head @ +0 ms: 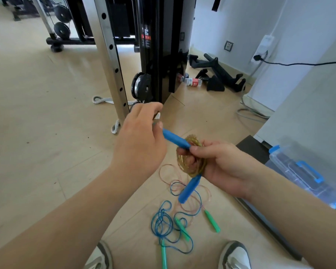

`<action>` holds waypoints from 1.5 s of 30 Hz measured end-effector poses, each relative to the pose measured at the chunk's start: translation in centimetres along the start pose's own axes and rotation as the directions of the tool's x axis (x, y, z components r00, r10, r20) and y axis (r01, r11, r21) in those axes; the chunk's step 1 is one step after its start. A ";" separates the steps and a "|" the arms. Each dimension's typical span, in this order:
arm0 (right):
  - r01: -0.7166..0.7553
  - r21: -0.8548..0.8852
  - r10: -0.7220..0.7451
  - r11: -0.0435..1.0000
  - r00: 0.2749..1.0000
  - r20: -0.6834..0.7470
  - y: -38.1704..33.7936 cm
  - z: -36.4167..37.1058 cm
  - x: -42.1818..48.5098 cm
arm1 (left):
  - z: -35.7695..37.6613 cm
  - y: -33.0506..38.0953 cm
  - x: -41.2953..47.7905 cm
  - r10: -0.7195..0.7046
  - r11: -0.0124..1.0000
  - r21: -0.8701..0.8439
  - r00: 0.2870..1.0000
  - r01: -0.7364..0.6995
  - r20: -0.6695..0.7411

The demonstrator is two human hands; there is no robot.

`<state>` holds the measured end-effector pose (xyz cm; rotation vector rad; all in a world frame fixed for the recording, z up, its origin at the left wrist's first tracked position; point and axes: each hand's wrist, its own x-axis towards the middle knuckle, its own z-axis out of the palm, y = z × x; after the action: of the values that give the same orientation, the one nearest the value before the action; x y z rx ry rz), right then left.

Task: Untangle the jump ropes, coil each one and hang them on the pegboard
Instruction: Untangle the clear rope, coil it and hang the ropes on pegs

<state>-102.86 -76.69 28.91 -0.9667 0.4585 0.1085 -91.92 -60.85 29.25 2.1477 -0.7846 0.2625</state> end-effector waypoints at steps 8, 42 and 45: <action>-0.035 0.273 -0.017 0.961 0.983 0.184 -0.6 0.0 0.1 | 0.0 2.8 -1.3 -0.231 0.460 -0.451 0.594 0.765 0.771; 0.106 -0.185 -0.141 0.977 0.972 -0.190 1.4 0.3 0.2 | -0.6 2.3 -0.2 -0.320 0.336 -0.547 0.639 0.767 0.699; 0.076 -0.161 -0.116 0.984 0.959 -0.258 1.3 -0.3 0.5 | -0.5 2.3 -0.1 -0.368 0.433 -0.509 0.661 0.744 0.654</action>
<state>-102.92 -76.22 27.55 -1.1564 0.6564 -0.0783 -93.39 -61.49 30.94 1.4980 -0.2259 -0.8593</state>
